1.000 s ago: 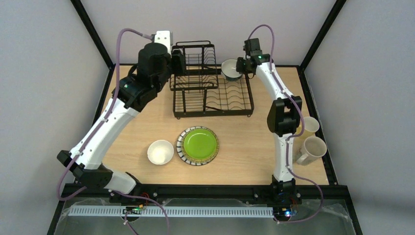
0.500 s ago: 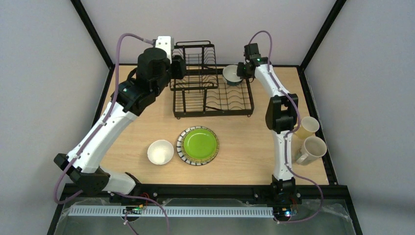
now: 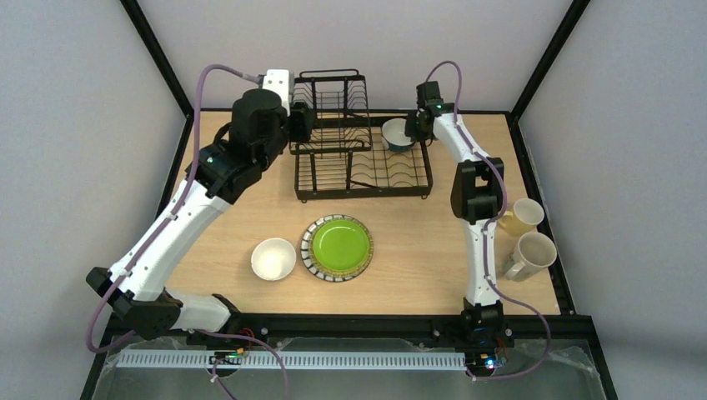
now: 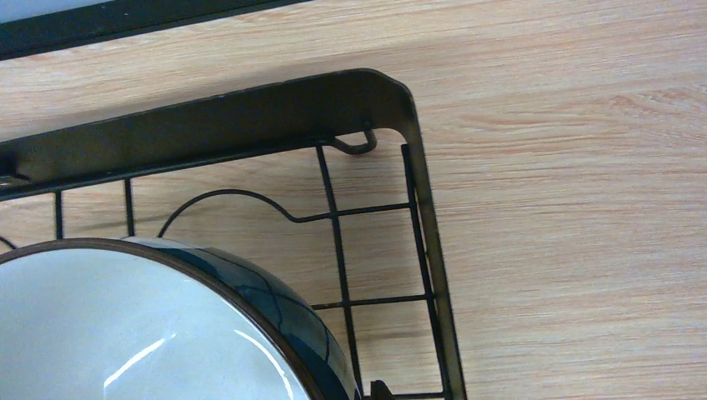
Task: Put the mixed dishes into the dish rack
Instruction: Place the bowl in the dish rack.
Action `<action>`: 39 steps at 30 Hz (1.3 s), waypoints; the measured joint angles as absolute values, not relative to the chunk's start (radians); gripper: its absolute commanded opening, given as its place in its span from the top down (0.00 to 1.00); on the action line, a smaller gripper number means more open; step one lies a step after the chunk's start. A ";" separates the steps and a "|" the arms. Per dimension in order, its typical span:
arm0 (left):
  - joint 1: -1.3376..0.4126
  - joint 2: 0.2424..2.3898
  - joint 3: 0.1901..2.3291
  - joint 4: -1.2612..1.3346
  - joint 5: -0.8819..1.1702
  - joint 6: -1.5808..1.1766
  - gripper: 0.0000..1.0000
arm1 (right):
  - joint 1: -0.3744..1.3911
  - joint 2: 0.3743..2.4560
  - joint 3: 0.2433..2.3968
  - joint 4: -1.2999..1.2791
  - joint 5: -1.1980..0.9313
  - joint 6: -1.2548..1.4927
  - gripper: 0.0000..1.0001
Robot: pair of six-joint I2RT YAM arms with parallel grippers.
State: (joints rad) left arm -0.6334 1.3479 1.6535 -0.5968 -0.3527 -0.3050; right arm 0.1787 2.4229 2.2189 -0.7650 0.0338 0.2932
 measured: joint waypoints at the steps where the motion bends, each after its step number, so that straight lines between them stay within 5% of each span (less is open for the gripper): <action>1: -0.633 1.348 1.650 -0.597 -0.351 -0.305 0.01 | 0.177 2.427 2.219 -0.764 0.034 0.294 1.00; 28: -0.633 1.269 1.575 -0.597 -0.313 -0.322 0.01 | 0.170 2.452 2.236 -0.708 0.056 0.297 0.99; 39: -0.633 1.269 1.575 -0.598 -0.309 -0.315 0.01 | 0.170 2.498 2.280 -0.682 0.050 0.313 0.56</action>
